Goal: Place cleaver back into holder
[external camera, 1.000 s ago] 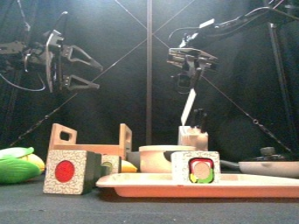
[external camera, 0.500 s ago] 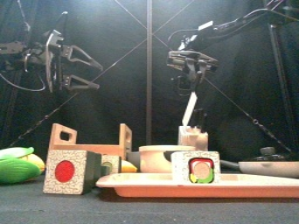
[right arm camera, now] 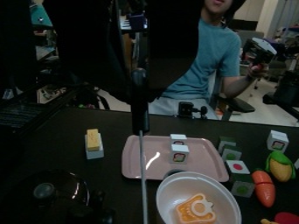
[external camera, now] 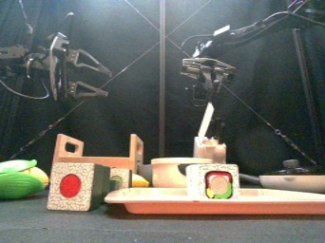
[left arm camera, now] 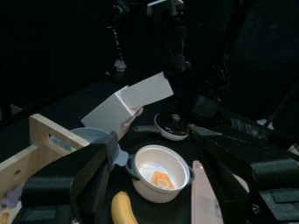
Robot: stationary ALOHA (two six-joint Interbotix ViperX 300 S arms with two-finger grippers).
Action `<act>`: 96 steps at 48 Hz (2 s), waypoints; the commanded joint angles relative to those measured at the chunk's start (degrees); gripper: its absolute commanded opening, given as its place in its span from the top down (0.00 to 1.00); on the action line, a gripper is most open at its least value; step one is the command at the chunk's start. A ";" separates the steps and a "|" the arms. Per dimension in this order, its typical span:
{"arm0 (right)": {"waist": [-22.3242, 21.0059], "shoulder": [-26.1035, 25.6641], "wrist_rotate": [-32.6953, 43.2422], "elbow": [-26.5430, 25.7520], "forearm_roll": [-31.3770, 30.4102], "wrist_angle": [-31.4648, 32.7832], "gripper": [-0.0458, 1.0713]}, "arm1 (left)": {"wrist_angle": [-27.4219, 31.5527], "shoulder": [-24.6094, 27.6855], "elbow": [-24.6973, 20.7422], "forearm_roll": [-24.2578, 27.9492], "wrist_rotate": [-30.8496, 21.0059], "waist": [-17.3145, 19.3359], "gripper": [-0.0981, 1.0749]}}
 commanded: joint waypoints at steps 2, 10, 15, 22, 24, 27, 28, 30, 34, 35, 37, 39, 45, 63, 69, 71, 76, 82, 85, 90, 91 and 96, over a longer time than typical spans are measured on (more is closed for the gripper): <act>-0.35 -1.41 0.00 -1.93 0.18 0.18 0.59 | -0.26 -0.09 -0.53 0.18 0.00 -0.09 0.08; -0.53 -1.05 0.26 -2.02 0.70 0.26 0.59 | -0.26 -0.09 -0.53 0.18 0.00 -0.09 0.08; -0.97 -0.70 0.53 -2.02 2.02 0.35 0.59 | -0.26 -0.09 -0.53 0.18 -0.09 -0.09 0.08; -1.41 -0.53 0.70 -2.02 2.55 0.79 0.59 | -0.26 -0.09 -0.53 0.18 -0.09 -0.09 0.08; -1.49 -0.44 0.88 -2.02 2.72 1.05 0.59 | -0.26 -0.09 -0.53 0.18 -0.09 -0.09 0.08; -1.85 -0.35 1.05 -2.20 3.43 1.67 0.59 | -0.26 -0.09 -0.53 0.18 -0.09 -0.09 0.08; -2.11 -0.35 1.14 -2.29 3.78 1.93 0.59 | -0.26 -0.09 -0.53 0.18 -0.09 -0.09 0.08; -2.37 -0.35 1.32 -2.46 4.13 2.02 0.59 | -0.18 -0.09 -0.53 0.18 -0.09 -0.09 0.08; -2.90 -0.09 2.20 -2.99 4.39 2.11 0.59 | -0.26 -0.09 -0.53 0.18 -0.09 -0.09 0.08; -3.08 0.00 2.64 -3.25 4.22 2.02 0.58 | -0.26 -0.09 -0.44 0.18 -0.09 -0.09 0.08; -3.25 0.09 3.08 -3.52 4.04 2.02 0.58 | -0.26 -0.09 -0.44 0.18 -0.09 -0.09 0.08; -3.25 0.26 3.25 -3.78 3.96 2.02 0.58 | -0.26 -0.09 -0.44 0.18 -0.09 -0.09 0.08; -3.16 1.14 3.43 -3.87 3.96 2.02 0.59 | 0.09 -0.53 -0.44 0.18 -0.09 -0.09 0.08; -3.16 4.66 4.83 -8.70 4.39 2.72 0.58 | 1.58 -3.25 0.88 -0.18 -0.26 0.09 0.08; -3.16 5.54 5.19 -9.49 4.22 2.90 0.58 | 1.58 -3.78 1.23 -0.26 -0.26 0.18 0.08; -3.16 5.62 5.10 -9.67 3.96 2.90 0.57 | 1.67 -3.87 1.32 -0.26 -0.26 0.09 0.08; -3.16 5.71 5.01 -9.84 3.08 2.90 0.52 | 1.67 -3.87 1.32 -0.26 -0.18 0.00 0.08; -3.08 5.62 4.75 -9.84 2.55 2.90 0.45 | 1.67 -3.96 1.32 -0.26 -0.26 0.00 0.08; -3.16 5.71 4.66 -9.76 2.55 2.81 0.42 | 1.67 -3.96 1.41 -0.26 -0.26 -0.09 0.08; -3.08 5.62 4.57 -9.93 2.46 2.81 0.39 | 1.67 -3.87 1.32 -0.26 -0.26 -0.09 0.08; -3.16 5.71 4.57 -10.02 2.37 2.90 0.39 | 1.67 -3.96 1.41 -0.26 -0.26 -0.09 0.08; -3.08 5.62 4.57 -10.28 1.93 2.72 0.39 | 1.67 -3.87 1.41 -0.26 -0.26 -0.09 0.08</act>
